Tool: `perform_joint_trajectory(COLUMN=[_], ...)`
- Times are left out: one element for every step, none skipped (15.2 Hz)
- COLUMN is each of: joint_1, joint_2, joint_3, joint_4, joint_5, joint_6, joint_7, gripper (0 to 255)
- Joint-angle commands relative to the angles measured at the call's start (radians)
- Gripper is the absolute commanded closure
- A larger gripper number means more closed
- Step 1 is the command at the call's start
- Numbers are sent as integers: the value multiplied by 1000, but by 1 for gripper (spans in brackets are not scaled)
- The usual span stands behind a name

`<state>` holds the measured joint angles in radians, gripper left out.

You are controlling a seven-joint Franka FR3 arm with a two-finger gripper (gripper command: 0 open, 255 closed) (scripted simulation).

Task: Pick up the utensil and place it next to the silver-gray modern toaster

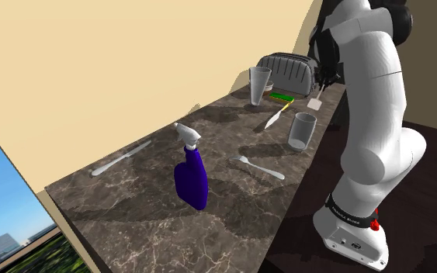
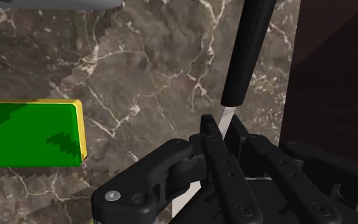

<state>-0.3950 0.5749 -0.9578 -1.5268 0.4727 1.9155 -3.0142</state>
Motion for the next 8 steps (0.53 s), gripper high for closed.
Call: perform_joint_trajectory(joint_1=[-10,-14,-19,-24,-28,-34,-39,-45], joint_2=[4,5,6,7,8,9,11,12], joint_3=[20,29,38,48,58,67,77,87], joint_4=[-18,-27,-35,-44,-52,-59,-67,-74], joint_5=[0,-1,-2,-2,-3,-4,-4,-5], joint_6=[28,40,53,65,77,89,101,113], joint_7=[-2,-2,-2,-2,-2,-2,-2,-2], gripper=[255,255,255,255,255,255,255,255])
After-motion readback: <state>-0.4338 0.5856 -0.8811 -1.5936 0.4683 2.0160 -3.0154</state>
